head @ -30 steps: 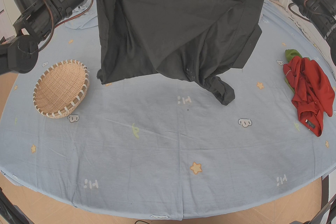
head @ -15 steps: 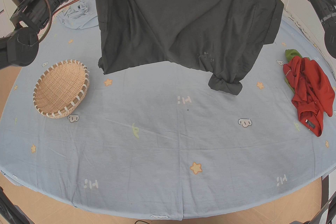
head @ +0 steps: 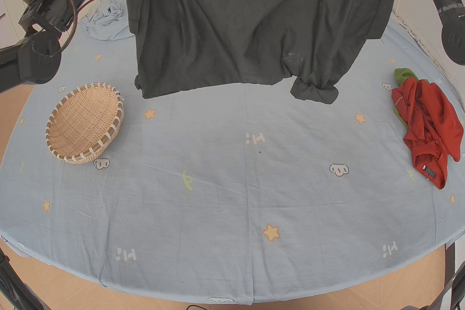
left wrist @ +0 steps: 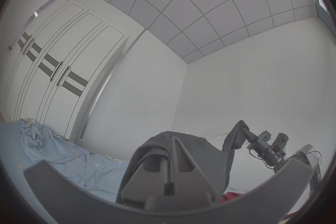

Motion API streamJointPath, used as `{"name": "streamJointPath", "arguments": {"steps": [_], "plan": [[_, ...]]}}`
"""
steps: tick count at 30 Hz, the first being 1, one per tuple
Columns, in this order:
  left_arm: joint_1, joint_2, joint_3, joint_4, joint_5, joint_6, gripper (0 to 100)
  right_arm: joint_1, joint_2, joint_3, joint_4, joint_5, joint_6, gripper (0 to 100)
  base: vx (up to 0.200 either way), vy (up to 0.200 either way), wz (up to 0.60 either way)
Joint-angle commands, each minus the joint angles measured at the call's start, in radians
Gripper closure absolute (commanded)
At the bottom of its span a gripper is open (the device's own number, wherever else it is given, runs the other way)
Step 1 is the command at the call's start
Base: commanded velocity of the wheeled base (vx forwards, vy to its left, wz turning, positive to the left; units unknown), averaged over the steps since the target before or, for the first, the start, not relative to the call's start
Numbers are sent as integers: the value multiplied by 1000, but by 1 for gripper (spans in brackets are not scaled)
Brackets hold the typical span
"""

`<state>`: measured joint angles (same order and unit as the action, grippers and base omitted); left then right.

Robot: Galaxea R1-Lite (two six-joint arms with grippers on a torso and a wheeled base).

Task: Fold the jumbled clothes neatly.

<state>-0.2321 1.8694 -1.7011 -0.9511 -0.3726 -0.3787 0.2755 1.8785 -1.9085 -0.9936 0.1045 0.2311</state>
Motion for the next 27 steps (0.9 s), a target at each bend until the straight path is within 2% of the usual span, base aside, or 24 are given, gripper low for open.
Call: {"name": "streamJointPath", "arguments": {"steps": [1, 14, 22, 27], "plan": [[8, 103, -100, 2, 35, 3, 100, -4, 87, -81, -2, -19, -3, 100, 0, 0, 0], [37, 310, -299, 23, 35, 58, 100, -27, 194, -91, -14, -22, -13, 100, 0, 0, 0], [11, 267, -299, 34, 40, 67, 100, -25, 117, -91, -23, -20, -15, 100, 0, 0, 0], [-27, 223, -299, 25, 73, 142, 100, -25, 71, -91, -26, -20, -16, 100, 0, 0, 0]]}}
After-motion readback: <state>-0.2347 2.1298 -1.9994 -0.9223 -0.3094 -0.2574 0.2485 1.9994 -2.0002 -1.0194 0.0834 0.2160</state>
